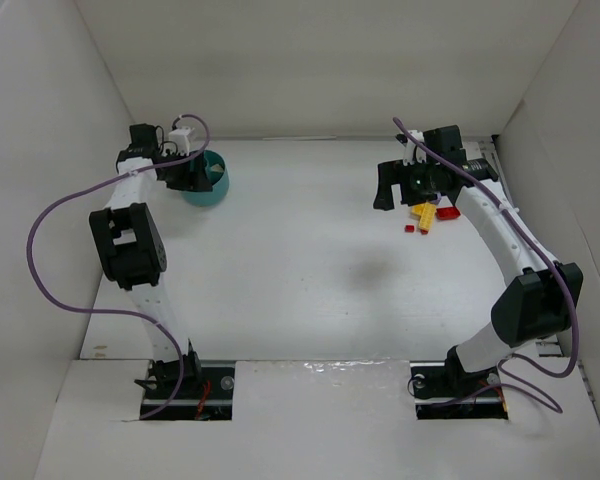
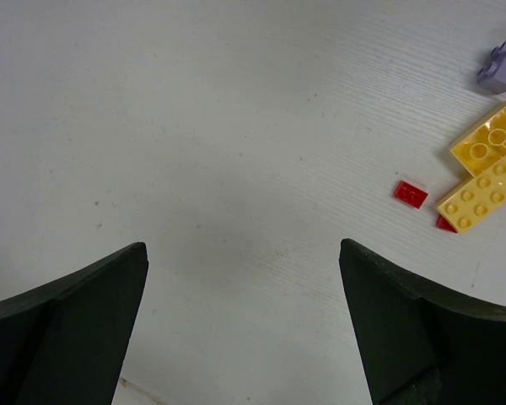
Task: Sort the legos into containers by color
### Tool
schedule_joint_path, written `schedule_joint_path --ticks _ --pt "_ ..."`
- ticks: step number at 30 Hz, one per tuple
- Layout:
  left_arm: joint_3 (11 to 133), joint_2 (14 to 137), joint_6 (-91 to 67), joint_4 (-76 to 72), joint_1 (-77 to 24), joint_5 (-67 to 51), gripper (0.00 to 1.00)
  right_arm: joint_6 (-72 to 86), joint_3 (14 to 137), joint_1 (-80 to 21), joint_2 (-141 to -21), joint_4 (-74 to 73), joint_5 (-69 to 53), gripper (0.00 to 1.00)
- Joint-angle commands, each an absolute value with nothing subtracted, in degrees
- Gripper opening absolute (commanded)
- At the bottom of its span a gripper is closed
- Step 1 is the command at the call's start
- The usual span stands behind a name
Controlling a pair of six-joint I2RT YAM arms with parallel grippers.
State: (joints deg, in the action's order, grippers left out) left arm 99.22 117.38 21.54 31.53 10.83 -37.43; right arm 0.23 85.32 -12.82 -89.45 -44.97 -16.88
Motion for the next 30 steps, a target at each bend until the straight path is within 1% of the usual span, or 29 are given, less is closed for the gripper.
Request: schedule_joint_path --ticks 1,11,30 --pt "98.17 113.82 20.66 32.52 9.84 -40.6 0.59 -0.35 86.04 -13.27 -87.36 -44.82 -16.52 1.0" --pt "98.7 113.2 17.32 30.76 8.53 -41.84 0.59 -0.35 85.52 -13.27 -87.36 -44.82 -16.52 1.0" --pt "98.7 112.15 17.84 30.76 8.53 -40.25 0.59 -0.35 86.04 -13.27 -87.36 -44.82 -17.05 1.0"
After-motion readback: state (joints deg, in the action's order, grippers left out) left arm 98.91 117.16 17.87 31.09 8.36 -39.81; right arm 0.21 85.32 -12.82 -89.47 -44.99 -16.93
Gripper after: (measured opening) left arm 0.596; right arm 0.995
